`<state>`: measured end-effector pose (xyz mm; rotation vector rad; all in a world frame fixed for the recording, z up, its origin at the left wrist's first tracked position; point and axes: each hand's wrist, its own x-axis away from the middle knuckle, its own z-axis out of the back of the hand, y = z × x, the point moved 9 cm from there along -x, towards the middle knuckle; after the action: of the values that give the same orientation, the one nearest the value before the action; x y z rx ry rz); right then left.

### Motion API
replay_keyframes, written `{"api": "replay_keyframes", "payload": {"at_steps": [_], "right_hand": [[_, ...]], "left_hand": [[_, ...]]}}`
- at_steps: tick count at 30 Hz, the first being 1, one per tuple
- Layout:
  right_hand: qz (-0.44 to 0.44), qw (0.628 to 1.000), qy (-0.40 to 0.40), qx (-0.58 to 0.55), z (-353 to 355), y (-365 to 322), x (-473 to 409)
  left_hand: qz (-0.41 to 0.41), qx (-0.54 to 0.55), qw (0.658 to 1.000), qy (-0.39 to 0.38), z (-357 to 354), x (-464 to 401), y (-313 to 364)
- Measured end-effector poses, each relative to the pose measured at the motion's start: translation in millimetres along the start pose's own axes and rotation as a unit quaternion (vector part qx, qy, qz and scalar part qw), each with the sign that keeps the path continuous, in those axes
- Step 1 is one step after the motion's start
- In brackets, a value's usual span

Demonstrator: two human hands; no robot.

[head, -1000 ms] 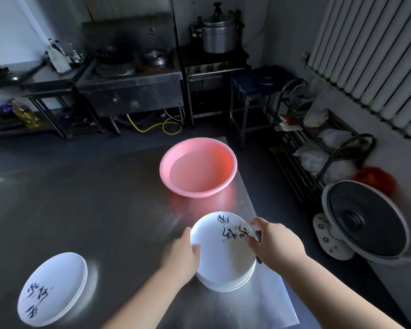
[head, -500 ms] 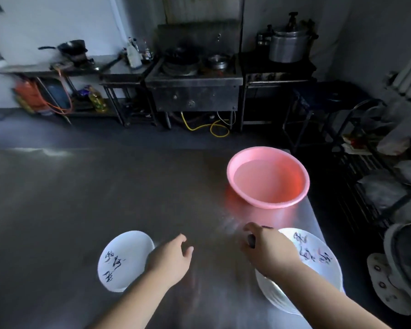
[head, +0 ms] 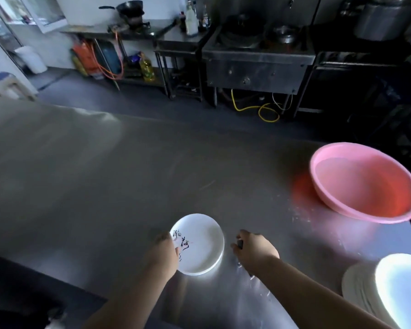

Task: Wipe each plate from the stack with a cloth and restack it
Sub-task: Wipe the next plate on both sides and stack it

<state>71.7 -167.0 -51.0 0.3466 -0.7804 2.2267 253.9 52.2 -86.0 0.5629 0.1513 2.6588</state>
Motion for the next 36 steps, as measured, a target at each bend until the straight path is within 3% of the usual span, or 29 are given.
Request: {"api": "replay_keyframes", "payload": {"at_steps": [6, 13, 19, 24, 36], "right_hand": [[-0.008, 1.000, -0.028, -0.009, -49.5, -24.4, -22.6], [-0.031, 0.999, 0.028, 0.015, -61.5, -29.3, -29.8], [-0.059, 0.995, 0.068, -0.047, -49.2, -16.2, -17.9], [-0.083, 0.990, 0.084, -0.081, -30.0, 23.7, 15.7], [-0.188, 0.977, 0.056, -0.082, -33.9, 167.9, 104.9]], "left_hand": [[-0.018, 0.039, 0.998, -0.047, -7.7, -14.2, -14.6], [-0.048, 0.152, 0.987, -0.023, -10.8, -27.5, -24.3], [-0.065, 0.241, 0.968, -0.017, 1.0, -20.7, -16.5], [-0.097, 0.266, 0.959, -0.022, -2.8, 4.7, 13.6], [-0.176, 0.236, 0.947, -0.126, -91.6, 101.9, 118.1]]}}
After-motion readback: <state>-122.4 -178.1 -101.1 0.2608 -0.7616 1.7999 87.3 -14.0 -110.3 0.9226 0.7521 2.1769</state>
